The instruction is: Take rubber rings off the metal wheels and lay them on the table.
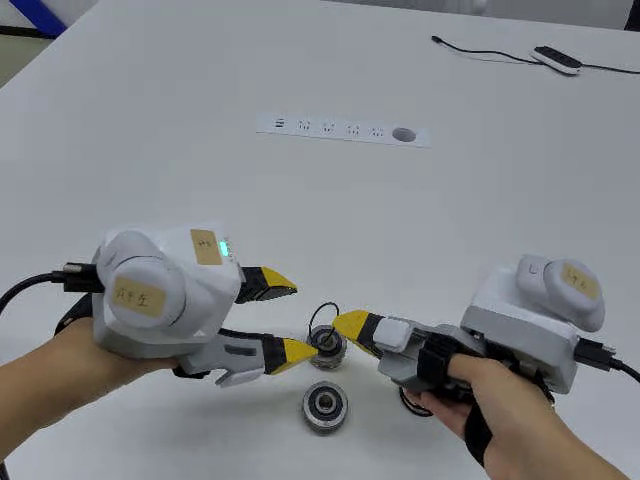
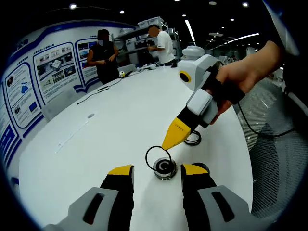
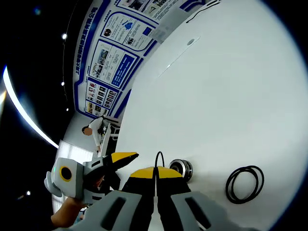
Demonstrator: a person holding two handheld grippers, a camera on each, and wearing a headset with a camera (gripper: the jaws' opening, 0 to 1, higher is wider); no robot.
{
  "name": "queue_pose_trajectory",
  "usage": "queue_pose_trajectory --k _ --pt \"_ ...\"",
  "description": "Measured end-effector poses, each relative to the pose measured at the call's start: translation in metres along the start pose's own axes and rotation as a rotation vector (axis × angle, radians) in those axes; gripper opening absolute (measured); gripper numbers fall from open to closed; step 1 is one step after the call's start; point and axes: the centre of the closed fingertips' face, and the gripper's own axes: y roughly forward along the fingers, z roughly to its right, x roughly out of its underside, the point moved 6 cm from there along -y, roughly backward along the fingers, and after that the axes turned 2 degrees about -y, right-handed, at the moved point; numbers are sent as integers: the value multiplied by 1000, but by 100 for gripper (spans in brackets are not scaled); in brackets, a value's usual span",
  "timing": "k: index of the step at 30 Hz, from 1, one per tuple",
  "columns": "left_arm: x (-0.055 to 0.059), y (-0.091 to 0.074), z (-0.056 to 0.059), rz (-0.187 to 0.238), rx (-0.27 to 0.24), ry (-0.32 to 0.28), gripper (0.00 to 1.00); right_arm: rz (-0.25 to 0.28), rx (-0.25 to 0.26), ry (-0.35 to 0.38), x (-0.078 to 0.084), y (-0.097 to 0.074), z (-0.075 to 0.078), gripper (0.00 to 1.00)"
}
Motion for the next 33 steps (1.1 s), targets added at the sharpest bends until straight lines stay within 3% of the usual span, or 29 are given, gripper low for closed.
queue_pose_trajectory --k 6,19,27,33 --pt "6 -12 4 5 -20 -16 50 31 9 4 -6 -16 2 1" --pt "1 -47 -2 102 -113 -78 66 108 47 46 -16 -51 14 1" --pt "9 -63 6 104 -136 -118 73 114 90 74 -7 -62 31 1" --pt "9 -69 13 139 -138 -159 79 106 144 99 3 -66 51 2"
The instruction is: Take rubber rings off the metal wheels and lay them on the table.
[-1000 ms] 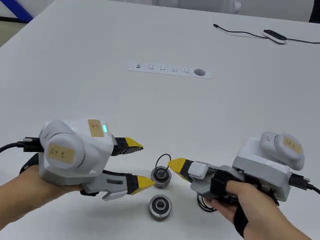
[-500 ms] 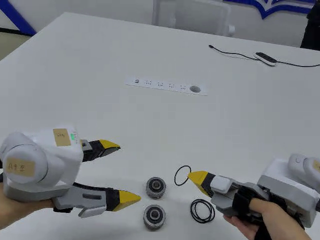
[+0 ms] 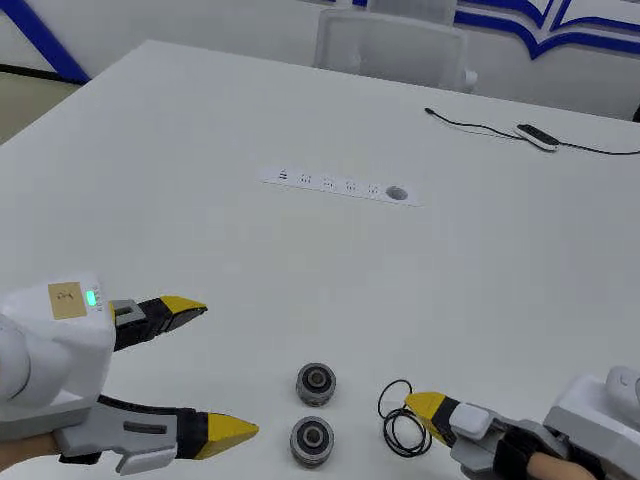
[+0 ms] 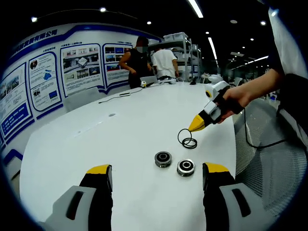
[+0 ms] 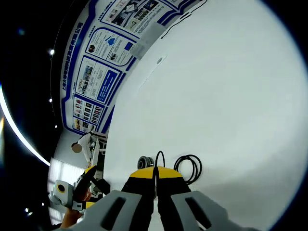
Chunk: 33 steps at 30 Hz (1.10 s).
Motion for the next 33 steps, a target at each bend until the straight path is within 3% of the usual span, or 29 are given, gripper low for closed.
queue_pose_trajectory --k 4,12,16,18,25,32,33 --pt "-6 -2 3 38 2 -24 85 -7 43 4 1 2 14 2" --pt "-8 -6 4 39 -11 -28 87 -12 116 -22 3 1 27 2" --pt "-8 -6 6 50 -10 -41 87 -12 138 -88 4 1 27 3" --pt "-6 -6 6 42 -10 -36 88 4 148 -126 3 0 26 8" --pt "0 -6 8 27 -18 -35 88 17 147 -192 -1 -8 21 12" --pt "3 -10 8 29 -29 -47 89 107 131 -379 -14 -18 14 16" --pt "4 -11 8 30 -32 -49 89 118 131 -431 -17 -20 13 17"
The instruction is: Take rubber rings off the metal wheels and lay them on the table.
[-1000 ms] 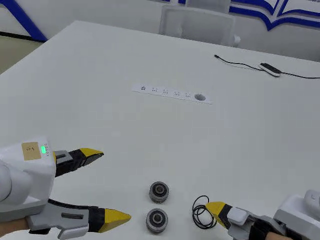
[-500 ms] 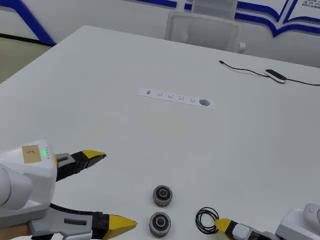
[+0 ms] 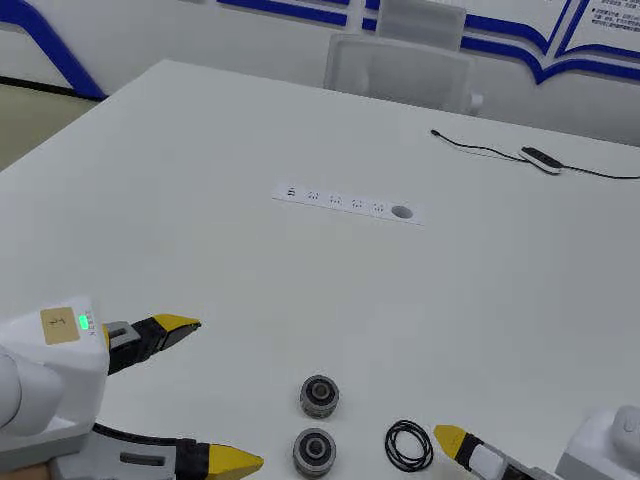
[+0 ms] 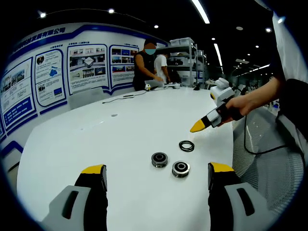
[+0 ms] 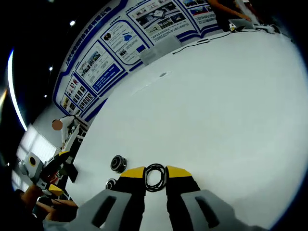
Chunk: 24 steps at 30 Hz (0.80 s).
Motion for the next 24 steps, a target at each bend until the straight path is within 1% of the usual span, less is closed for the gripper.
queue_pose_trajectory --k 2,3,6,7,8,10,13,16,18,21,23,24 --pt "0 -1 -1 3 -7 -8 89 14 -11 -43 -3 -3 -4 17" --pt "0 -2 -2 12 -13 -22 89 32 -30 -79 -6 -4 -8 18" --pt "-1 -4 -4 47 -34 -55 90 54 -48 -124 -10 -7 -11 21" --pt "-1 -4 -5 51 -39 -61 90 58 -53 -139 -11 -8 -12 21" --pt "-1 -5 -5 53 -49 -62 90 68 -60 -175 -14 -9 -12 22" --pt "1 -6 -8 54 -70 -63 91 82 -54 -231 -18 -11 -12 24" --pt "7 -8 -10 63 -94 -76 91 108 -38 -336 -24 -15 -10 28" --pt "11 -9 -9 62 -111 -90 91 121 -37 -384 -26 -20 -8 33" --pt "14 -9 -8 54 -124 -95 91 118 -22 -416 -27 -25 -2 36" --pt "14 -9 -6 50 -135 -103 92 112 3 -460 -26 -31 5 42" --pt "15 -10 -8 51 -135 -92 93 122 8 -496 -26 -34 9 46" --pt "16 -10 -9 44 -138 -90 93 120 11 -502 -25 -36 8 48"
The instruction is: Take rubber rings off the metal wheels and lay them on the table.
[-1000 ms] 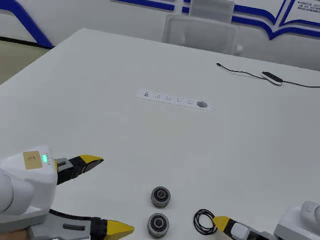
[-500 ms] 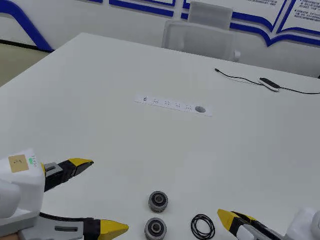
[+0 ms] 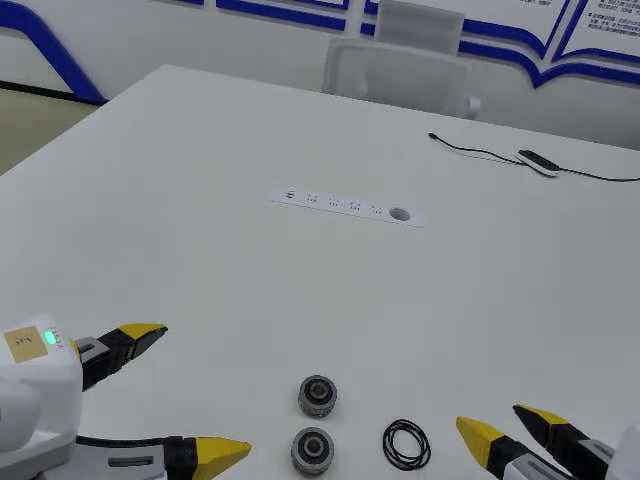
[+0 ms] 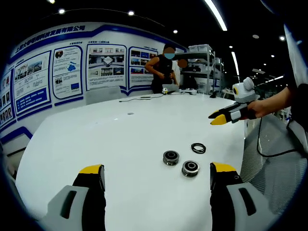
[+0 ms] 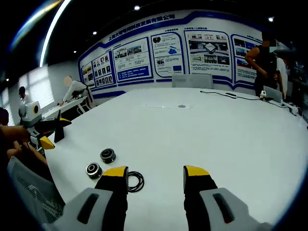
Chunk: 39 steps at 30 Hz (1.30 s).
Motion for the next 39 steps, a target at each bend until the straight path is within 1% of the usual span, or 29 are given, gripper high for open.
queue_pose_trajectory --k 3,5,6,8,11,13,16,18,19,21,22,26,31,36,39 --pt "0 -1 -3 -2 -17 2 93 -15 -2 -32 2 -4 2 52" --pt "-2 -2 -3 9 -28 2 93 -17 -15 -63 3 -6 3 55" --pt "-3 -2 -4 12 -42 0 93 -21 -20 -86 3 -7 3 56" --pt "-3 -3 -4 14 -58 -1 93 -20 -25 -86 3 -7 3 59" --pt "0 -3 -4 11 -71 -29 92 -22 -30 -75 3 -7 4 62" --pt "3 -3 -2 6 -70 -37 92 -21 -30 -82 2 -7 4 65" --pt "10 -3 -2 -27 -70 -29 92 -12 -10 -70 0 -6 6 67" --pt "11 -3 -2 -30 -73 -37 92 -7 0 -65 0 -4 8 69" --pt "13 -4 -4 -25 -78 -49 92 -10 3 -59 1 -3 9 70" --pt "13 -4 -6 -25 -82 -59 92 -14 11 -40 1 -3 12 72" --pt "13 -4 -6 -26 -85 -60 92 -6 20 -25 0 -4 14 72" --pt "12 -3 -10 -14 -88 -63 92 -4 31 -16 1 -7 20 72" --pt "9 -2 -8 -7 -87 -66 91 -15 40 -5 4 -9 22 72" --pt "8 0 -5 -5 -86 -68 91 -12 48 15 4 -10 20 71" --pt "7 0 -4 -4 -84 -68 91 0 47 30 1 -9 18 71"
